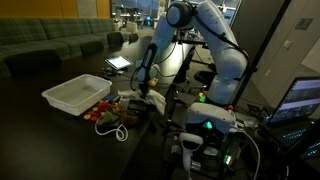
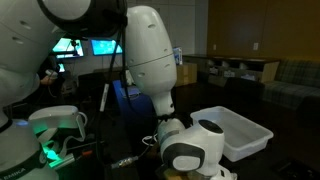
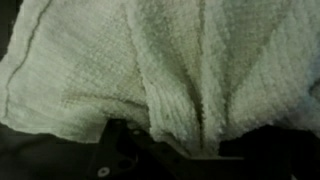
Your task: Use the cloth to push the objects on the counter to the left, then put it in the box
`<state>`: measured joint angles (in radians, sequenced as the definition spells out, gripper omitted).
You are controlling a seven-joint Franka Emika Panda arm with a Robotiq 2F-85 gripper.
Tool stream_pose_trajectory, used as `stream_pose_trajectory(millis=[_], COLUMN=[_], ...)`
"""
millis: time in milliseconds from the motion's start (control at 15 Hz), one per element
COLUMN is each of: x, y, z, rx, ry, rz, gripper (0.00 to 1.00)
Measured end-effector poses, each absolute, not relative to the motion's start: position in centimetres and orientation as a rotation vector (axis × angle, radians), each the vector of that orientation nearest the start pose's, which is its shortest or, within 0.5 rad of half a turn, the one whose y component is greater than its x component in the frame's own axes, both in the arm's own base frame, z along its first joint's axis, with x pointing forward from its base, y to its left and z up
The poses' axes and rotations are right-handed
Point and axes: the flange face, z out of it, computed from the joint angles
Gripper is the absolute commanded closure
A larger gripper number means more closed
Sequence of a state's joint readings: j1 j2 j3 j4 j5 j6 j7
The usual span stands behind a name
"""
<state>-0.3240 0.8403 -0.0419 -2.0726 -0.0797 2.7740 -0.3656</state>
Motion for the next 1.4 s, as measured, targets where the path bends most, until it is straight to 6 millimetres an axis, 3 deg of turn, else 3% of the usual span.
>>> stream_pose_trajectory(millis=[733,1400], x=[51.3,51.4], y=[-8.9,4.6], z=[1.3,1.4], rx=[-3.038,-2.977], ry=[-0.246,-0.511], rz=[0.213,0.065], gripper=[0.91,0.91])
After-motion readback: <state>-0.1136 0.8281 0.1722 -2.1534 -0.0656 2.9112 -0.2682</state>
